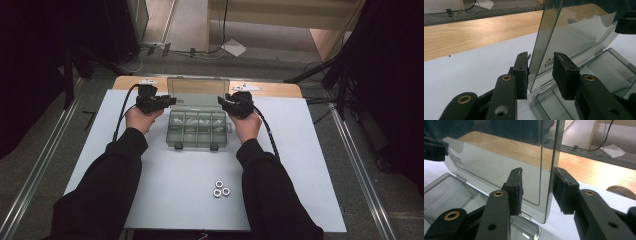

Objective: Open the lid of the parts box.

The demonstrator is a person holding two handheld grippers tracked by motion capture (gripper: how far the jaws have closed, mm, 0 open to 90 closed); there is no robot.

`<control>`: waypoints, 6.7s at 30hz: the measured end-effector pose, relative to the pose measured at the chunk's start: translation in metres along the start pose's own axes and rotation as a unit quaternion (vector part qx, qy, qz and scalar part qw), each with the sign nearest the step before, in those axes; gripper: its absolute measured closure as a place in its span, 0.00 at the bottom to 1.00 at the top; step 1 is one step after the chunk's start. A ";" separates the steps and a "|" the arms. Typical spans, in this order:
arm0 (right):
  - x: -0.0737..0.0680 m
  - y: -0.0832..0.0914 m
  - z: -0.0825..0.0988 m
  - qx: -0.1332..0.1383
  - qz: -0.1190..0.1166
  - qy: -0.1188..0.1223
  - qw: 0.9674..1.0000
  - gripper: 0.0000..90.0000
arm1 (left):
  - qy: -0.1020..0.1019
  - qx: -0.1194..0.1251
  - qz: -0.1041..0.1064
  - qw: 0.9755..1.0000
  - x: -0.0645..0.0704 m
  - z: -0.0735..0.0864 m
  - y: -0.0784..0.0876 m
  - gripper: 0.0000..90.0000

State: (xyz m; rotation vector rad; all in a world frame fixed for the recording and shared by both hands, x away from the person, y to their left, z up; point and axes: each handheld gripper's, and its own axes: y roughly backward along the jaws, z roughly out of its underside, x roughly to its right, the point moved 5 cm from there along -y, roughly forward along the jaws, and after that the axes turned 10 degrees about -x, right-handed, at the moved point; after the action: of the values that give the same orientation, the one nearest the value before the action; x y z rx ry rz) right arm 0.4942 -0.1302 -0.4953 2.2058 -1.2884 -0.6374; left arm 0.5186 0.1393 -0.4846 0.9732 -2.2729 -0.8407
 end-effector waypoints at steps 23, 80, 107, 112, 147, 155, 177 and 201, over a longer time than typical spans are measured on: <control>0.002 -0.020 0.010 -0.014 0.013 -0.024 1.000 0.69 | 0.016 0.000 -0.014 1.000 -0.004 0.003 -0.011 0.76; 0.007 -0.040 0.027 -0.064 -0.028 -0.114 0.991 0.52 | 0.055 -0.025 -0.017 0.998 -0.003 0.013 -0.048 0.46; 0.006 -0.023 0.030 -0.059 -0.038 -0.091 0.993 0.43 | 0.056 -0.009 -0.033 0.998 -0.013 0.017 -0.023 0.43; 0.006 -0.017 0.032 -0.060 -0.037 -0.078 0.994 0.43 | 0.053 0.002 -0.011 0.999 -0.003 0.012 -0.014 0.43; -0.031 0.047 0.048 -0.107 -0.102 0.048 0.988 0.38 | -0.063 -0.065 0.072 0.993 0.061 0.034 0.011 0.43; -0.042 0.059 0.057 -0.108 -0.121 0.081 0.983 0.36 | -0.115 -0.085 0.068 0.987 0.076 0.045 0.014 0.43; -0.061 0.088 0.081 -0.099 -0.151 0.116 0.977 0.34 | -0.161 -0.090 0.090 0.979 0.101 0.079 0.033 0.43; -0.073 0.111 0.097 -0.105 -0.168 0.137 0.971 0.34 | -0.184 -0.093 0.103 0.973 0.119 0.105 0.051 0.43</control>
State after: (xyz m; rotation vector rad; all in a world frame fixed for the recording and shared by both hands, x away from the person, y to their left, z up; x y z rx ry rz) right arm 0.3295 -0.1307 -0.4892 2.2543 -0.6841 -0.5385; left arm 0.3550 0.1110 -0.4933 0.5175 -2.4886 -1.1946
